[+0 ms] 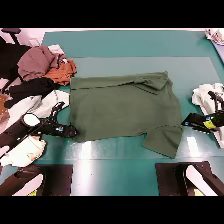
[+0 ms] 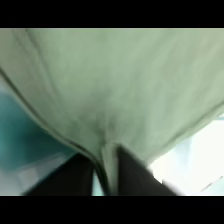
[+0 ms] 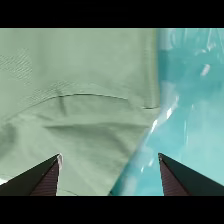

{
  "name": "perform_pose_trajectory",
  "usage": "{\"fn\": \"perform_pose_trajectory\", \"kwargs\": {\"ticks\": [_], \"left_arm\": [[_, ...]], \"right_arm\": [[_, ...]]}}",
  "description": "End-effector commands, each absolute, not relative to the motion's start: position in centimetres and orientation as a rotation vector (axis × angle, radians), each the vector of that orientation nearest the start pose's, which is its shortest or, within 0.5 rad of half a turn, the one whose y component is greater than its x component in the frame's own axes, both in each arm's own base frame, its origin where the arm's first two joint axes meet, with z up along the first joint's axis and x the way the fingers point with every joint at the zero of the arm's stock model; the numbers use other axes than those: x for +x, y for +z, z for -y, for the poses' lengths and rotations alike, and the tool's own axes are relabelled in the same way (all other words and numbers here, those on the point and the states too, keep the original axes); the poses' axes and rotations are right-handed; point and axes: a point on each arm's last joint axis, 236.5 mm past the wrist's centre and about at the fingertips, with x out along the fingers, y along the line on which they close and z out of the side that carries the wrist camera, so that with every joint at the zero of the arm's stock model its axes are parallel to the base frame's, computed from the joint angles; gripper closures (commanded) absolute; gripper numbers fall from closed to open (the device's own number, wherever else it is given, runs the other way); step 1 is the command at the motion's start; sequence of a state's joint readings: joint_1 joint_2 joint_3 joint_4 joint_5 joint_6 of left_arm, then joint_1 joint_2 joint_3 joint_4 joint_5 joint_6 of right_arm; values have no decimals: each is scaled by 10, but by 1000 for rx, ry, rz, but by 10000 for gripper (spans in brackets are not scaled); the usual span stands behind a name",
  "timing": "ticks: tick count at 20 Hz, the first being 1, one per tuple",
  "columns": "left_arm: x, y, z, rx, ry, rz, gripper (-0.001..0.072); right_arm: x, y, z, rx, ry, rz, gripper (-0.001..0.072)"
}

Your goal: Fold the shirts.

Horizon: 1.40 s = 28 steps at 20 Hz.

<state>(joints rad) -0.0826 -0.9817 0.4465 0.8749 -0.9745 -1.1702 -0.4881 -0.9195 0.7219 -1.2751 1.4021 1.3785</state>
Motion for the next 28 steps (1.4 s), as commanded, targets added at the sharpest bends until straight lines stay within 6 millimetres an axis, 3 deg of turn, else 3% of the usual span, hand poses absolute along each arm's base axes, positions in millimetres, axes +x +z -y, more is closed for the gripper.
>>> {"fn": "perform_pose_trajectory", "kwargs": {"ticks": [1, 3, 8, 11, 13, 16, 18, 19, 21, 24, 26, 28], "left_arm": [[226, -69, 155, -413, -540, -1360, 641], [236, -56, 159, -426, -556, -1328, 649], [261, -29, 162, -419, -569, -1250, 650], [267, -23, 163, -415, -570, -1231, 649], [267, -23, 163, -420, -567, -1232, 649], [273, -19, 165, -449, -562, -1207, 649], [278, -13, 169, -491, -562, -1186, 650], [280, -10, 172, -512, -565, -1177, 650], [284, -3, 174, -537, -560, -1172, 677], [293, 17, 177, -581, -549, -1158, 677], [293, 29, 180, -603, -560, -1169, 676], [288, 41, 181, -629, -553, -1165, 677]], "right_arm": [[204, -36, 41, 554, -66, -1563, 30], [205, -39, 32, 597, -25, -1588, 30], [170, -68, 18, 692, -27, -1705, 31], [172, -76, 8, 784, -32, -1605, 46], [177, -78, -4, 869, -33, -1527, 199], [194, -74, -26, 1000, 1, -1407, 343], [213, -59, -36, 1048, 58, -1323, 611], [220, -48, -39, 1037, 89, -1296, 690], [232, -18, -42, 969, 155, -1267, 695], [245, 43, -36, 848, 214, -1187, 696], [250, 68, -19, 785, 144, -1136, 696], [259, 89, -22, 739, 167, -1089, 696]]}}
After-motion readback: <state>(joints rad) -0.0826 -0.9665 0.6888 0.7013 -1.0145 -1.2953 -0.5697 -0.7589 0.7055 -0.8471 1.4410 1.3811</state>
